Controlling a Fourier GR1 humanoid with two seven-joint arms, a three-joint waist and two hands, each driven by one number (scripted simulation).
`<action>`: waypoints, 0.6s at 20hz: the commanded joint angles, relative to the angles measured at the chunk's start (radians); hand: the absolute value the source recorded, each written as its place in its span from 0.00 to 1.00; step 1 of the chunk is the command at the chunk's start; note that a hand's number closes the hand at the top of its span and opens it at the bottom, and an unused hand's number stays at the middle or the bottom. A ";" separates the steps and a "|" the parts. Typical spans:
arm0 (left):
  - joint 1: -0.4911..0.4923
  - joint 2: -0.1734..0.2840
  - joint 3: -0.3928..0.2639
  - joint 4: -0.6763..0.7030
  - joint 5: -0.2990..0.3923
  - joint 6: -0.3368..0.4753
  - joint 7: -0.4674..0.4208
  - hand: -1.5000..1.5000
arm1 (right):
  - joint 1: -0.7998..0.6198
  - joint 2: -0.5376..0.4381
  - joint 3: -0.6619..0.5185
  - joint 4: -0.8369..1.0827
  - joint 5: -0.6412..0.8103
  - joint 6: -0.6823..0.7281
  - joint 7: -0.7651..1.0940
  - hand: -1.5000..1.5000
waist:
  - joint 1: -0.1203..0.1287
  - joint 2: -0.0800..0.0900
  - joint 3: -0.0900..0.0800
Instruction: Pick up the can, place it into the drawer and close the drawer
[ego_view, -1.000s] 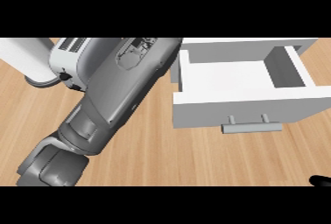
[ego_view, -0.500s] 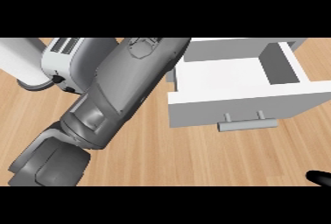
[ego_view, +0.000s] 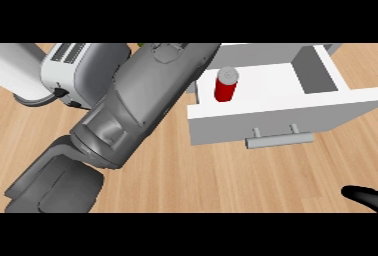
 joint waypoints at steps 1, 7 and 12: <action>-0.022 0.000 -0.039 0.003 0.036 0.036 0.006 0.00 | -0.037 -0.018 0.031 0.006 0.037 0.003 0.002 0.00 | -0.002 -0.002 0.000; -0.008 0.000 -0.018 0.039 0.074 0.053 -0.055 0.00 | -0.068 -0.081 0.053 0.024 0.129 0.039 -0.052 0.00 | -0.003 0.007 -0.001; -0.013 0.000 0.004 0.027 0.128 0.051 -0.072 0.00 | -0.056 -0.120 0.147 0.008 0.285 0.073 -0.125 0.00 | -0.007 0.007 -0.001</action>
